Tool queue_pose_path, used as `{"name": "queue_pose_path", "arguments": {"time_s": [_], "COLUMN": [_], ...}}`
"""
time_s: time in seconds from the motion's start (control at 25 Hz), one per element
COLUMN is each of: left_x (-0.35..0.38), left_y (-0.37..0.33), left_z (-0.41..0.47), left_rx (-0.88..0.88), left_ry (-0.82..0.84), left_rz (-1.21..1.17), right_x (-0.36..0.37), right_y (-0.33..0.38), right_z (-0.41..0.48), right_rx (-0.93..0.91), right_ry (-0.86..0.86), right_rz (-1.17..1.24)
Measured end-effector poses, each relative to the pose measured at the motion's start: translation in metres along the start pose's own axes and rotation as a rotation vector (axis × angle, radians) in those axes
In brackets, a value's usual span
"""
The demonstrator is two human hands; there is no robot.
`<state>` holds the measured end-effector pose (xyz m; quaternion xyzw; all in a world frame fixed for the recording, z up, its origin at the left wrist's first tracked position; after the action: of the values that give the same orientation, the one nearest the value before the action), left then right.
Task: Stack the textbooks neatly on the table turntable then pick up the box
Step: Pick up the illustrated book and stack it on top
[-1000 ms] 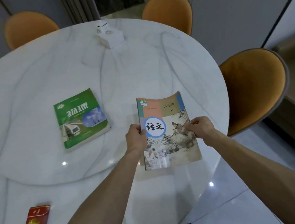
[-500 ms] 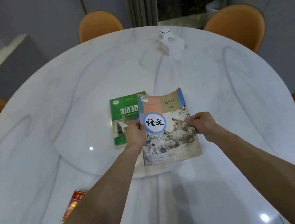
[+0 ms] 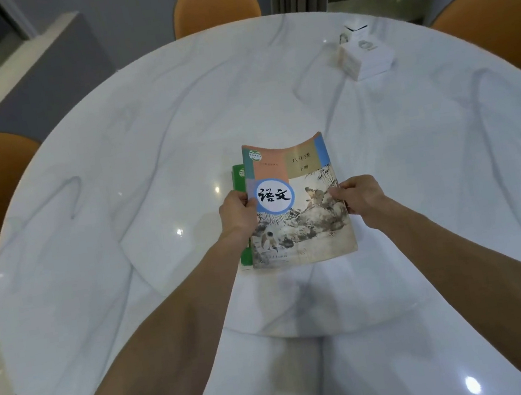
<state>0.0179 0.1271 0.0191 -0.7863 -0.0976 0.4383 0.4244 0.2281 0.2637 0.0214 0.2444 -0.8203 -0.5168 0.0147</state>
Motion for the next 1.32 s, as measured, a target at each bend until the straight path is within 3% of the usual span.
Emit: {"name": "queue_pose_path", "arguments": {"time_s": [0.28, 0.48, 0.72, 1.04, 1.32], "left_x": [0.001, 0.005, 0.008, 0.015, 0.017], "left_y": [0.023, 0.022, 0.036, 0.05, 0.053], "left_z": [0.036, 0.042, 0.045, 0.038, 0.037], "left_rx": [-0.047, 0.114, 0.16, 0.092, 0.068], "left_ry": [-0.002, 0.01, -0.047, -0.104, -0.096], "left_rz": [0.01, 0.181, 0.344, 0.312, 0.301], "right_x": [0.033, 0.035, 0.037, 0.038, 0.039], "right_y": [-0.006, -0.02, -0.029, -0.035, -0.03], "right_z": [0.039, 0.049, 0.049, 0.05, 0.053], "right_rx": [0.03, -0.002, -0.088, -0.13, -0.171], "right_ry": [0.006, -0.07, -0.126, -0.15, -0.129], "right_rz": [-0.05, -0.188, -0.279, -0.288, -0.442]}}
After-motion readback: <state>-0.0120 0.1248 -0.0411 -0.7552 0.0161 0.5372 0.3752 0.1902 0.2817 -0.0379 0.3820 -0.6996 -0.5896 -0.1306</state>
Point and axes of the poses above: each hand's wrist, its own z-axis towards the middle knuckle, its own x-axis out of the palm, y = z × x, the point moved 6 cm from there along z, towards the middle knuckle, and after that the axes turned 5 degrees about z, right-handed, at the moved point
